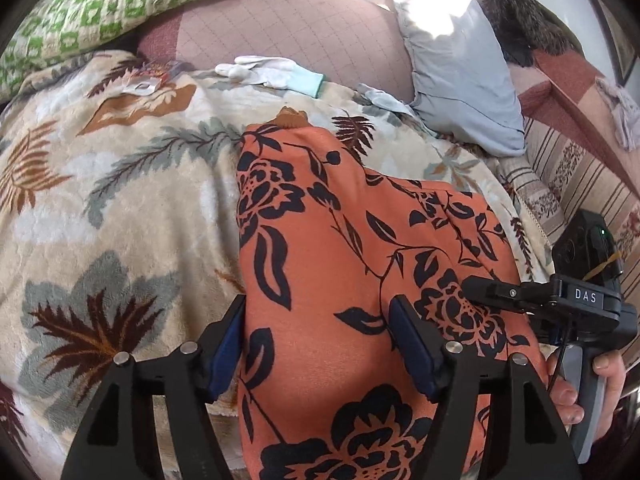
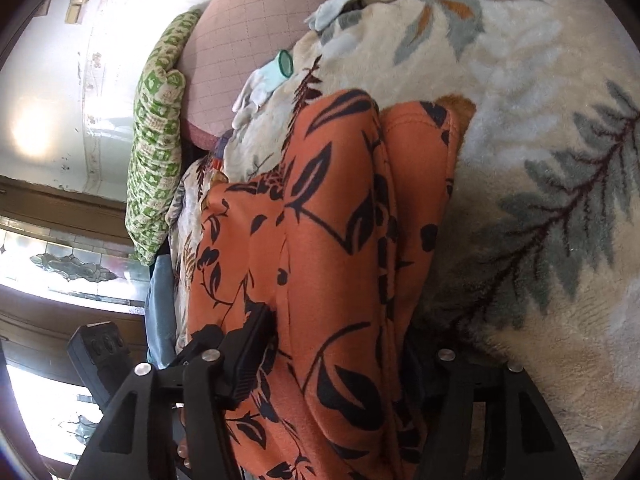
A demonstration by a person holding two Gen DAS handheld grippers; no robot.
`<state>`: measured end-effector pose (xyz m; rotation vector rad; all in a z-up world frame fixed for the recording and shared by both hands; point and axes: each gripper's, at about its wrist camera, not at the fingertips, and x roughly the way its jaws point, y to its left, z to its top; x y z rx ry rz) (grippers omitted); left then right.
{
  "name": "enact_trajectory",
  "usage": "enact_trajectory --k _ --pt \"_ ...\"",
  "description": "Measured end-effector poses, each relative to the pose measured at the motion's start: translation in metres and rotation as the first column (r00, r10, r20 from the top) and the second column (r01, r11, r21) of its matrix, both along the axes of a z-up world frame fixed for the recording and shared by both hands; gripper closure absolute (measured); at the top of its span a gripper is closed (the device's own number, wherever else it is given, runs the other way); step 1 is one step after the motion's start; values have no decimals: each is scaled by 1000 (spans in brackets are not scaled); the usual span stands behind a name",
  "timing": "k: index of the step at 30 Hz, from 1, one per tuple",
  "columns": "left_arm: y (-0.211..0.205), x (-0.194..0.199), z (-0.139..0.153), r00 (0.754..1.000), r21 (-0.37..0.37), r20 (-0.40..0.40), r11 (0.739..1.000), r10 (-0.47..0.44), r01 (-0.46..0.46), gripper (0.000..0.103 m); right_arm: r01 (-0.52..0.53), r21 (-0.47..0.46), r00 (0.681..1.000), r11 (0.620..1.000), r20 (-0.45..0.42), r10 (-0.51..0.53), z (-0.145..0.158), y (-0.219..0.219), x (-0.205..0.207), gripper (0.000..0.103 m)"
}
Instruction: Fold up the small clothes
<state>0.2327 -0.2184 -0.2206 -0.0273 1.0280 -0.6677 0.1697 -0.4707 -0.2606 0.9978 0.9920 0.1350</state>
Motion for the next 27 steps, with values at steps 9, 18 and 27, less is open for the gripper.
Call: enact_trajectory --k 9,18,27 --pt "5 0 18 999 -56 46 998 -14 17 64 -23 -94 997 995 70 29 24 13 -4 61" --pt "51 -2 67 982 -111 174 992 75 -56 64 -10 -206 967 979 247 61 86 48 -3 62" --pt "111 24 62 960 -50 187 978 208 -202 64 -43 -147 952 988 293 85 77 120 32 62"
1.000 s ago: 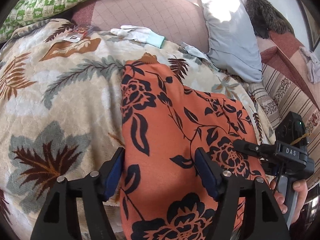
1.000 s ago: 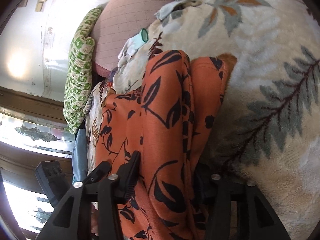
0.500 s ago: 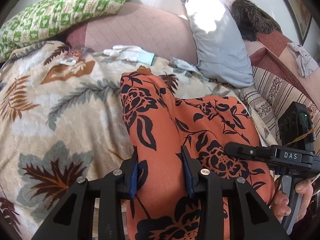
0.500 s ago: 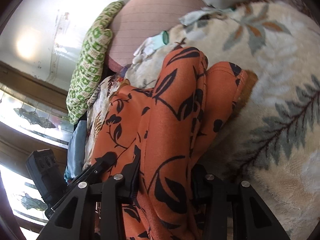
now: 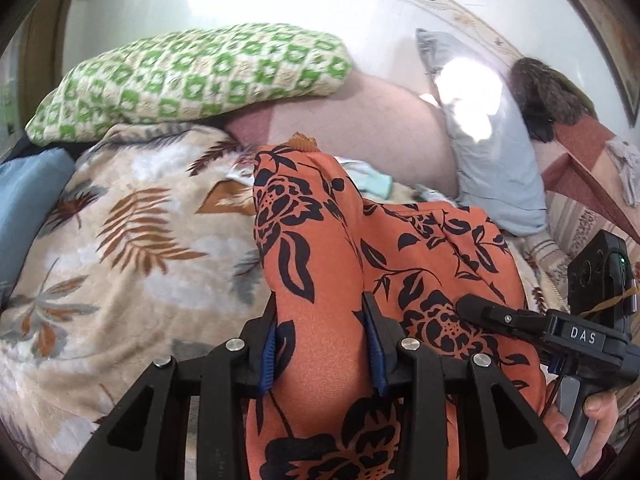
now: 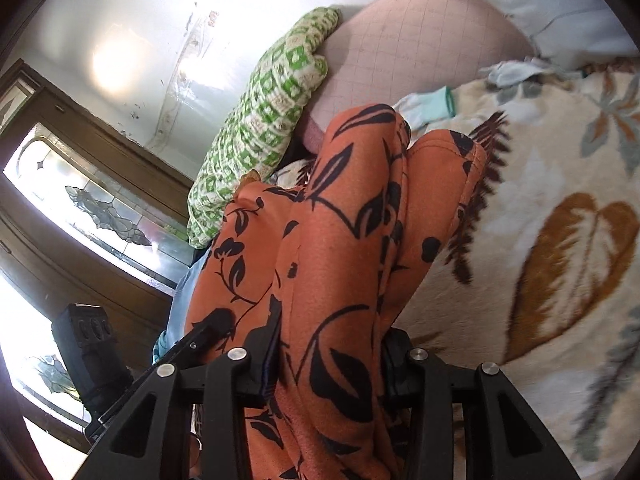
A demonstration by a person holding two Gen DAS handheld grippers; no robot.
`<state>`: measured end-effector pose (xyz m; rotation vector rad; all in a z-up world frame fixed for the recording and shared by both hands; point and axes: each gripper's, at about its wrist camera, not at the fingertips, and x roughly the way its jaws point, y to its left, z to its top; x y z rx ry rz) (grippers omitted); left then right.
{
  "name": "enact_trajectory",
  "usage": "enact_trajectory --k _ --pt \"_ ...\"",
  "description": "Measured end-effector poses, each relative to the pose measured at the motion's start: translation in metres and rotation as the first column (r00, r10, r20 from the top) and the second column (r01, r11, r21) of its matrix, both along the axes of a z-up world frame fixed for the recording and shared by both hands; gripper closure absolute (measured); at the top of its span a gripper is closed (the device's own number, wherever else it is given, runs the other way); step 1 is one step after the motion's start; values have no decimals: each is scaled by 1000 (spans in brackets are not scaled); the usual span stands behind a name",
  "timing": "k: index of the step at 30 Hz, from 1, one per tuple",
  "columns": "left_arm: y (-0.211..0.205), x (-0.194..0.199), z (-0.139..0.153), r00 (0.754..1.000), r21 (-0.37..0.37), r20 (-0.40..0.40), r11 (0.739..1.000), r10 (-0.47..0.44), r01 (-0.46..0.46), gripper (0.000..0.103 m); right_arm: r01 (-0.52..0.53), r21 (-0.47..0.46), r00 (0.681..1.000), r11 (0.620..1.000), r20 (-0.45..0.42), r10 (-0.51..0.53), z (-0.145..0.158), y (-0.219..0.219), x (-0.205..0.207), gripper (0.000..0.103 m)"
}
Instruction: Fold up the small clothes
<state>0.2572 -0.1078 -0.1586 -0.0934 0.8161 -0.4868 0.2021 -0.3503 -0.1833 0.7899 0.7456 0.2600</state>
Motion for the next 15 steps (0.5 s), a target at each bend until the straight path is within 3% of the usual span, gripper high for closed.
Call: enact_trajectory --k 4,6,8,10,12,15 --pt "10 18 -28 994 49 -97 997 57 -52 63 -6 -12 999 1000 -43 5 -23 16 15 62" --pt "11 24 -43 986 123 -126 988 110 -94 61 -1 -17 997 1000 -83 0 -41 22 23 61" --pt "10 25 -52 980 174 -146 979 133 -107 44 17 -52 988 998 -153 -25 -59 25 27 54" --pt "15 23 -51 979 181 -143 976 144 -117 37 31 -35 981 999 -192 -37 -67 20 28 46" --pt "20 22 -47 980 186 -132 975 149 -123 35 38 -14 977 999 -207 -40 -64 11 27 44" --pt "26 17 -36 983 206 -83 968 166 -146 35 48 -60 982 997 -178 -58 -47 2 18 44"
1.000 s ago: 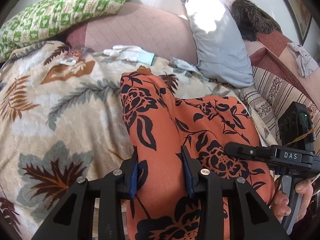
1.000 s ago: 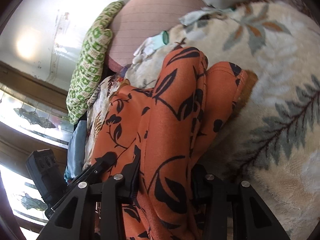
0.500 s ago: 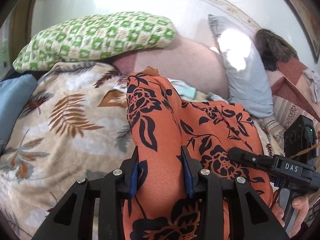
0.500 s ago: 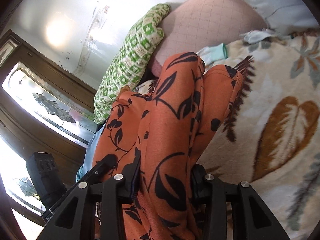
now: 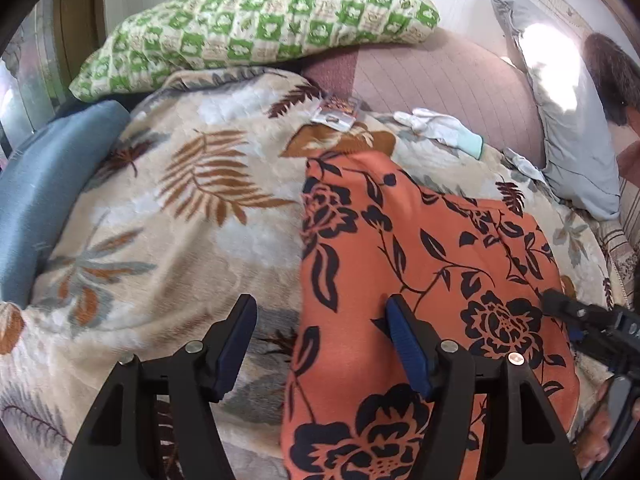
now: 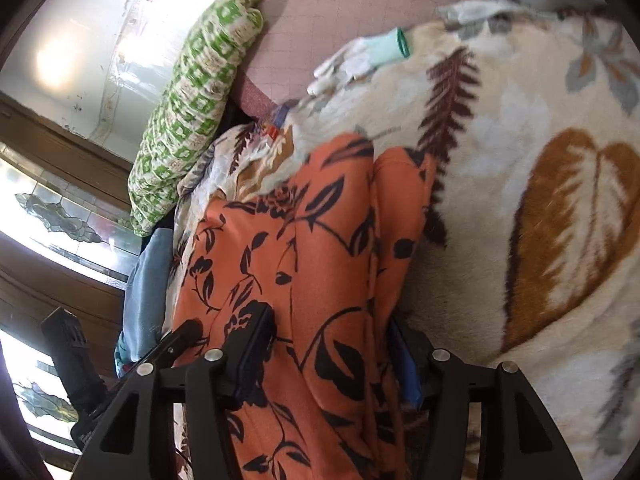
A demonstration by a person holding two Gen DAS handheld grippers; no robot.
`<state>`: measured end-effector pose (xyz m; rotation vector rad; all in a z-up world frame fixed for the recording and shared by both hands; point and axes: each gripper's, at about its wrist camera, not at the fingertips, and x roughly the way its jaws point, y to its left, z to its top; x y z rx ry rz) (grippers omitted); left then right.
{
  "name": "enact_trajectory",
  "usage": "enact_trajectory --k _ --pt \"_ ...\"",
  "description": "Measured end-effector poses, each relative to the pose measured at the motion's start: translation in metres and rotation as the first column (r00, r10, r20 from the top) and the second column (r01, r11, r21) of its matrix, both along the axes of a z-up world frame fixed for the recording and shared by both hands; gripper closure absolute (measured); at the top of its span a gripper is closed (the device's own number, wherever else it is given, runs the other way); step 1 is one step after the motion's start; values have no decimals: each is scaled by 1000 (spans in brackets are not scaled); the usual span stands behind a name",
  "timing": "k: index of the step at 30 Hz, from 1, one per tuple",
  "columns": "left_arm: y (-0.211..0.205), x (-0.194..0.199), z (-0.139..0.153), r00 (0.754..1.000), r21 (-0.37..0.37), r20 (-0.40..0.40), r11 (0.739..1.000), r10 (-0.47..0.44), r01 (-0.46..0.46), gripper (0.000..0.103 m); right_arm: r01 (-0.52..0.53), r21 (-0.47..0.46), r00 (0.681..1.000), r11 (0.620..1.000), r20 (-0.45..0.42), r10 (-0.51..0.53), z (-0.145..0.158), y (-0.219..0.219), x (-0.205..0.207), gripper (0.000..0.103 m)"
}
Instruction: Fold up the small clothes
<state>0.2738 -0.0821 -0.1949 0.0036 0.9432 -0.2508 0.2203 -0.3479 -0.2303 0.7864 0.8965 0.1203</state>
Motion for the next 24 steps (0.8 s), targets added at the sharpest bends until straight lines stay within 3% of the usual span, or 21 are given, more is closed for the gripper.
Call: enact_trajectory --k 2,5,8,9,10,16,18,20,21,23,24 --pt "1 -6 8 998 43 58 999 5 -7 35 38 -51 999 998 38 -36 17 -5 -10 44" --pt "0 -11 19 990 94 142 996 -2 -12 35 64 -183 983 981 184 -30 56 -1 -24 44" --pt "-5 -14 20 987 137 155 991 -29 8 35 55 -233 962 971 271 11 77 9 -21 52" --pt "-7 -15 18 989 148 144 989 -37 15 35 30 -237 963 971 267 36 78 14 -15 66" --pt "-8 -16 16 990 151 132 988 -48 27 35 5 -243 966 970 253 59 76 20 -8 69" --pt "-10 -22 0 991 224 104 973 -86 61 35 -100 -279 976 955 157 148 53 32 37 70" --pt "-11 -20 -12 991 265 94 961 -100 72 32 -114 -310 988 944 60 139 34 31 60 70" --pt "-13 -17 -21 990 278 86 957 -114 86 27 -130 -246 991 961 -59 119 -3 17 83 69" --pt "-13 -16 -22 990 279 84 957 -112 84 26 -136 -162 989 977 -78 124 -21 7 88 69" --pt "-10 -14 -17 993 253 70 965 -95 75 25 -100 -79 995 992 -36 97 -18 -8 81 69" --pt "-7 -14 -12 994 231 62 970 -87 71 26 -89 -96 995 991 -49 85 -10 -8 77 68"
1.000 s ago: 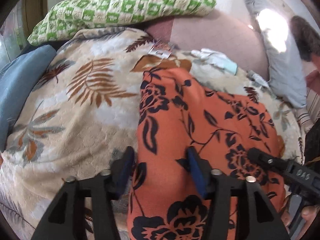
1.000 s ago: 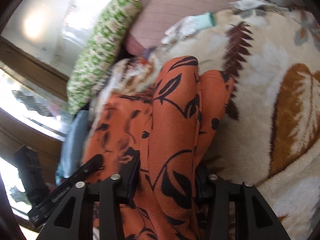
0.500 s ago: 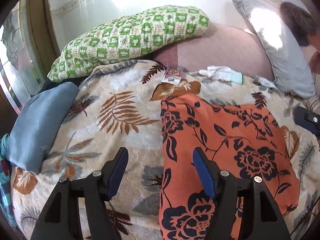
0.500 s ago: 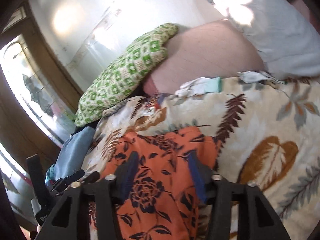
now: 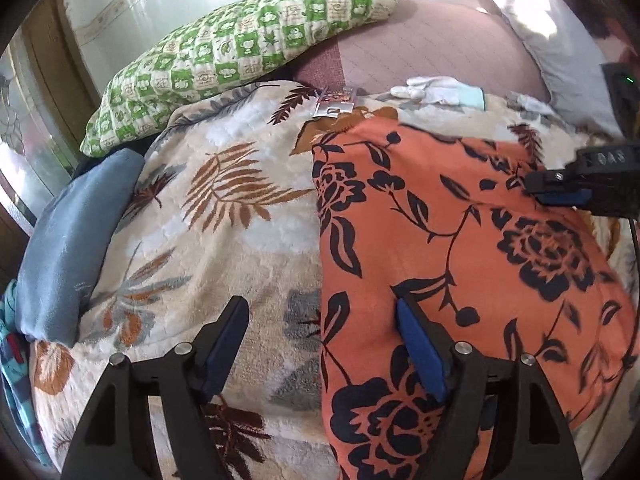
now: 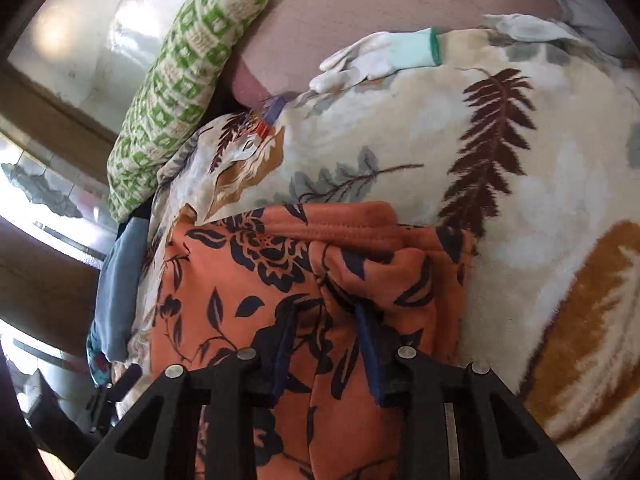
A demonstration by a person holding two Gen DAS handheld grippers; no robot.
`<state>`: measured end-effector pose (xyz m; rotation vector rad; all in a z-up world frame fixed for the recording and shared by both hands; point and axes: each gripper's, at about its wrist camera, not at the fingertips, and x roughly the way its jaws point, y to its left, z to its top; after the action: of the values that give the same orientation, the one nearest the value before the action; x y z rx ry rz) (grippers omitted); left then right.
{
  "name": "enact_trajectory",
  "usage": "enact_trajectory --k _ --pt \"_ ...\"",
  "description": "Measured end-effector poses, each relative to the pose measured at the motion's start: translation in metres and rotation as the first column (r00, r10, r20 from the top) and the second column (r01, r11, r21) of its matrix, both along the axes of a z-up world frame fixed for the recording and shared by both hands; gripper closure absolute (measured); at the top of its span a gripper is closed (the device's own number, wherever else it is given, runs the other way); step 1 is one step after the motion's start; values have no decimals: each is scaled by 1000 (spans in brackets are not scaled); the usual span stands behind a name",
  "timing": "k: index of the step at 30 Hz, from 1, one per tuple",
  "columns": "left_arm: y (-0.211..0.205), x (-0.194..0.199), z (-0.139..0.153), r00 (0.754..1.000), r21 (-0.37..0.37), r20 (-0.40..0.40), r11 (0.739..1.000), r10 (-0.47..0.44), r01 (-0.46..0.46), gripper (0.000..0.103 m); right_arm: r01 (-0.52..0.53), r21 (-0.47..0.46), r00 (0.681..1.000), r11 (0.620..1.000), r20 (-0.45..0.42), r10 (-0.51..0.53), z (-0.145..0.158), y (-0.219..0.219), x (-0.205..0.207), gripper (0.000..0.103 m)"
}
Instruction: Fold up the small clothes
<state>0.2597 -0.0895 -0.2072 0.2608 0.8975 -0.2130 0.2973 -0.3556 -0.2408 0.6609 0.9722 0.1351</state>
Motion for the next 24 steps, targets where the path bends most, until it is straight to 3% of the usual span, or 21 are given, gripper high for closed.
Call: enact_trajectory --k 2,5,9,12,14,16,18,21,24 --pt "7 -4 11 1000 -50 -7 999 16 -16 26 1 -57 999 998 53 2 23 6 -16 68" --pt "16 -20 25 1000 -91 9 996 15 -14 26 -41 -35 995 999 89 44 46 18 -47 68" --pt "21 -43 31 999 -33 35 999 11 -10 26 -89 -126 991 988 93 101 65 48 -87 68" --pt "18 -52 15 1000 10 -22 1000 9 -9 26 -106 -118 992 987 54 113 57 64 -118 68" --pt "14 -53 -7 996 63 -93 998 1 4 25 -113 -157 994 981 -24 111 35 75 -128 68" --pt "13 -57 -15 994 75 -110 997 7 1 25 -138 -177 988 975 -88 123 11 84 -131 68" --pt "17 -67 -1 997 35 -73 999 13 -10 26 -125 -212 992 969 -47 118 26 88 -143 68" --pt "27 -95 29 1000 -32 10 999 24 -24 26 -96 -174 989 980 99 114 60 82 -179 68" --pt "40 -126 61 995 -88 91 996 40 -32 25 -43 -225 979 973 185 86 88 75 -221 68"
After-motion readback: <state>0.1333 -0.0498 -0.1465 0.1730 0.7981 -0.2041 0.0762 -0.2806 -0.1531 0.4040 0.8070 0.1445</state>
